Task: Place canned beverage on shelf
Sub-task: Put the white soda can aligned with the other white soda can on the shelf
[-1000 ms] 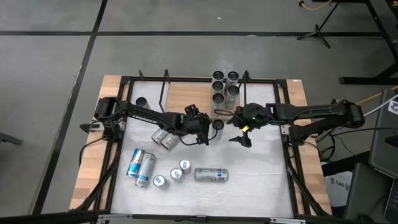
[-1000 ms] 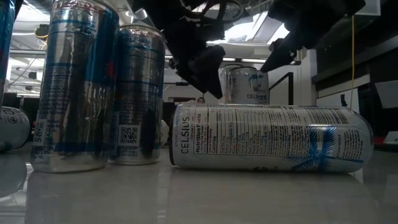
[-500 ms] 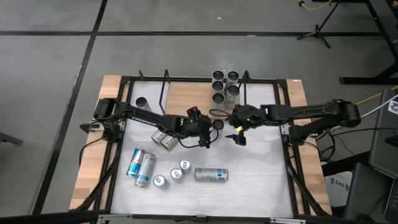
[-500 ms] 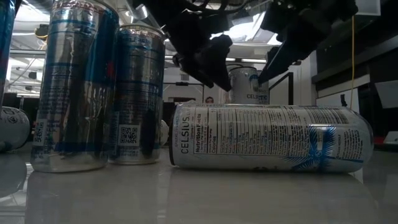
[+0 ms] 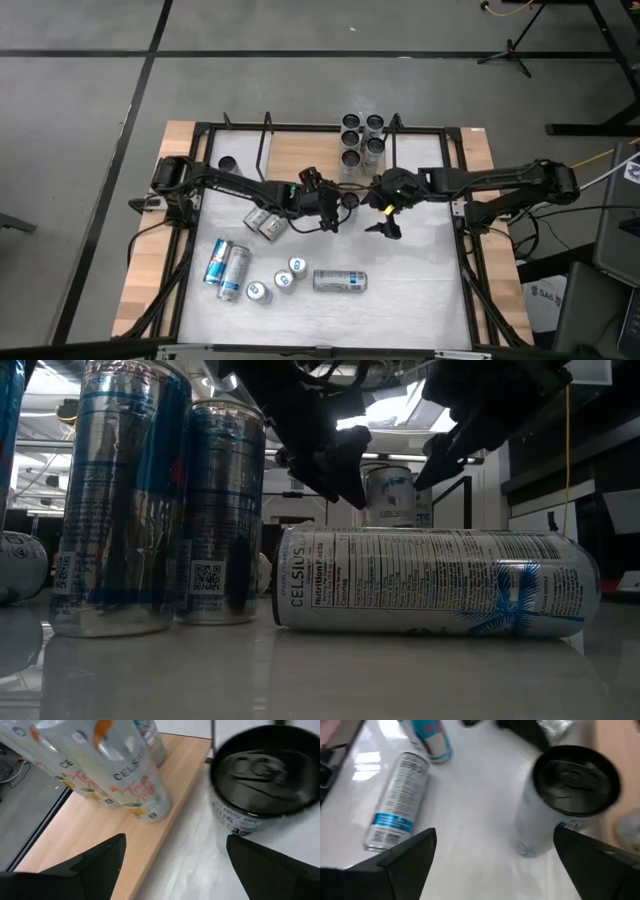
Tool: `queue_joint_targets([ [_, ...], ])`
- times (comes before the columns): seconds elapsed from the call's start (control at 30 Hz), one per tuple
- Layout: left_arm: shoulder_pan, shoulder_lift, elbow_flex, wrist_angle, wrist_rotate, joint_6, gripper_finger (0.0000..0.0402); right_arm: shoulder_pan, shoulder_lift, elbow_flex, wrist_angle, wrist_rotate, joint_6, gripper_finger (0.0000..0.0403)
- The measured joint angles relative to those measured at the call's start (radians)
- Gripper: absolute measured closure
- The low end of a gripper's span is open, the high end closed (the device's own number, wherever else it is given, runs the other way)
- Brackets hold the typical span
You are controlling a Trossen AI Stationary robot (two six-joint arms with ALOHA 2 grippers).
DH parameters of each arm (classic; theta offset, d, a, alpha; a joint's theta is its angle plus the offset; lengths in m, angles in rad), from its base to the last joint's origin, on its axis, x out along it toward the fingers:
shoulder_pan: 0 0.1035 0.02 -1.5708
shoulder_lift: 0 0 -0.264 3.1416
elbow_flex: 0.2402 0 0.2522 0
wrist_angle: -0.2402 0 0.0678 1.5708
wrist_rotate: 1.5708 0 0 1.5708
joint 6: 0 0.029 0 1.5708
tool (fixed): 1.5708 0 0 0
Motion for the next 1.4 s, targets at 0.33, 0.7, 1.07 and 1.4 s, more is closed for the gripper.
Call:
queue_joint_targets([
  [0.33, 0.023, 0.000, 0.000, 0.008, 0.003, -0.006, 0.0053, 0.000, 0.000, 0.000, 0.006, -0.050, -0.027, 0.0010],
  [0.7, 0.002, -0.018, 0.000, -0.041, 0.006, -0.001, 0.0053, 0.000, -0.003, 0.000, -0.037, -0.004, -0.024, 0.0010],
  [1.07, -0.034, -0.129, 0.001, -0.132, 0.008, -0.001, 0.0053, 0.000, -0.057, 0.000, -0.084, 0.046, -0.023, 0.0010],
  [1.4, -0.069, -0.221, 0.000, -0.195, 0.011, -0.003, 0.0053, -0.001, -0.105, 0.000, -0.062, 0.102, -0.024, 0.0010],
])
